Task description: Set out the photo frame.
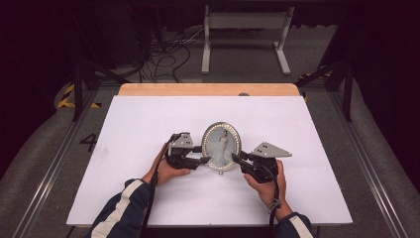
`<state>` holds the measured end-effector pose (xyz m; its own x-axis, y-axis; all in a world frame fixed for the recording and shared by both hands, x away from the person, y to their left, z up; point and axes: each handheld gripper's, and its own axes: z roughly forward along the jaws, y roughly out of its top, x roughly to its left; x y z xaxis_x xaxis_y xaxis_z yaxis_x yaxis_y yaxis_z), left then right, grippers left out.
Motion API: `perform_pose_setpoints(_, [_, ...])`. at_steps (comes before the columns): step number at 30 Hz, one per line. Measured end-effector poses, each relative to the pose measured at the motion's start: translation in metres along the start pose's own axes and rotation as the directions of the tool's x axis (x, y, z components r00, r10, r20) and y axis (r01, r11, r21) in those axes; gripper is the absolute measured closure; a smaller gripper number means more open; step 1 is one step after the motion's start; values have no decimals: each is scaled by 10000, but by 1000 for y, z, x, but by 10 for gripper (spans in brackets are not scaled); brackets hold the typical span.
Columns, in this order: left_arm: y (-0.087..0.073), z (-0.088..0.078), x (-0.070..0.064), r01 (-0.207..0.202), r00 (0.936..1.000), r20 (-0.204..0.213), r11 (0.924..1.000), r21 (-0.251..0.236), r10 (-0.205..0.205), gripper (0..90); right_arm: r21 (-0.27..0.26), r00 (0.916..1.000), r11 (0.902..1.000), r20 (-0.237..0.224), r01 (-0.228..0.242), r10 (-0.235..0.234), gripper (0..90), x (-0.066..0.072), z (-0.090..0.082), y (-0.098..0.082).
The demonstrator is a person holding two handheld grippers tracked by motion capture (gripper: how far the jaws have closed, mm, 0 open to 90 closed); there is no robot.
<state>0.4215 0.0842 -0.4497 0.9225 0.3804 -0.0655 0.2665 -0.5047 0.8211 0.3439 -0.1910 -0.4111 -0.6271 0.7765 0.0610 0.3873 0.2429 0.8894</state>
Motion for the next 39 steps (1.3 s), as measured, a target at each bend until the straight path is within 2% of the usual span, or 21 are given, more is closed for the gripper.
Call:
perform_pose_setpoints(5, [1,0,1,-30,9999,-98,9999,-129,29,498,-55,9998,9999,132,141,-140,751,3,0,0])
perform_pose_setpoints(8, [1,-2,2,-8,9996,-274,9996,-288,1,485,-103,9998,9998,133,171,-169,714,4,0,0])
perform_pose_setpoints(11, [2,-5,3,143,9989,-435,9986,-509,-165,456,-222,9997,9996,190,178,-174,695,4,-2,1])
perform_pose_setpoints(16, [7,-9,4,153,9977,-643,9951,-977,-216,454,-402,9995,9990,265,196,-186,703,6,-8,1])
perform_pose_setpoints(22, [11,-12,3,326,9975,-576,9905,-1333,-405,492,-704,9991,9975,428,52,-22,746,6,-14,0])
perform_pose_setpoints(26, [12,-12,3,241,9976,-605,9914,-1286,-321,540,-719,9982,9974,591,-27,70,811,5,-14,-1])
perform_pose_setpoints(30, [11,-13,4,320,9976,-576,9912,-1286,-397,572,-706,9983,9975,583,-55,97,814,5,-14,-2])
perform_pose_setpoints(34, [12,-14,3,104,9962,-842,9928,-1196,-206,602,-696,9983,9976,582,-13,54,815,5,-14,-1])
perform_pose_setpoints(39, [11,-15,3,102,9962,-846,9931,-1167,-201,627,-717,9981,9974,618,-12,56,814,4,-13,-1])
